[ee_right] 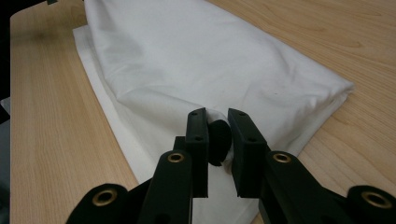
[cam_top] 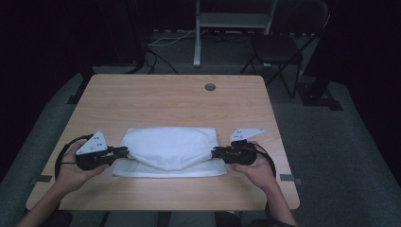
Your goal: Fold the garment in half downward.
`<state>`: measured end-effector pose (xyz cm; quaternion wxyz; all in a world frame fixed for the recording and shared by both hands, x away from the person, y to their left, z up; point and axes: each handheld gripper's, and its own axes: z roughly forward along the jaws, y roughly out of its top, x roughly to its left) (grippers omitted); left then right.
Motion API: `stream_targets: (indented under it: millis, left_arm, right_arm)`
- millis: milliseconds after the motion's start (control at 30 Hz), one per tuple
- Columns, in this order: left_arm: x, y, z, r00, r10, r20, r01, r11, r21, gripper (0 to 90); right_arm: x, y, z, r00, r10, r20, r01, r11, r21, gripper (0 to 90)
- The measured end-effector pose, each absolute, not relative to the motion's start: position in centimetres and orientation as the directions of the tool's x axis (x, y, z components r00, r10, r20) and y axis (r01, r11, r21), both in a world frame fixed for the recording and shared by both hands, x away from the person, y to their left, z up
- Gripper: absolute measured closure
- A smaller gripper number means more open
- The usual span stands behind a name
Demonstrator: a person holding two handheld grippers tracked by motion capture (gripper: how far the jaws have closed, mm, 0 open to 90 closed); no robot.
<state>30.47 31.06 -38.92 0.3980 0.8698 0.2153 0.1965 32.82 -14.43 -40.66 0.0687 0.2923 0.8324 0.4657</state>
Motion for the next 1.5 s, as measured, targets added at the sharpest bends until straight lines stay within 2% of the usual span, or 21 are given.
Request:
stream_targets:
  millis: [1500]
  left_arm:
    - [29.4, 31.5, -41.9, 0.856, 0.503, 0.121, 0.268, -0.632, 0.727, 81.1]
  right_arm:
    - [31.9, -14.9, -42.9, -0.825, 0.536, 0.178, 0.465, 0.466, 0.752, 75.5]
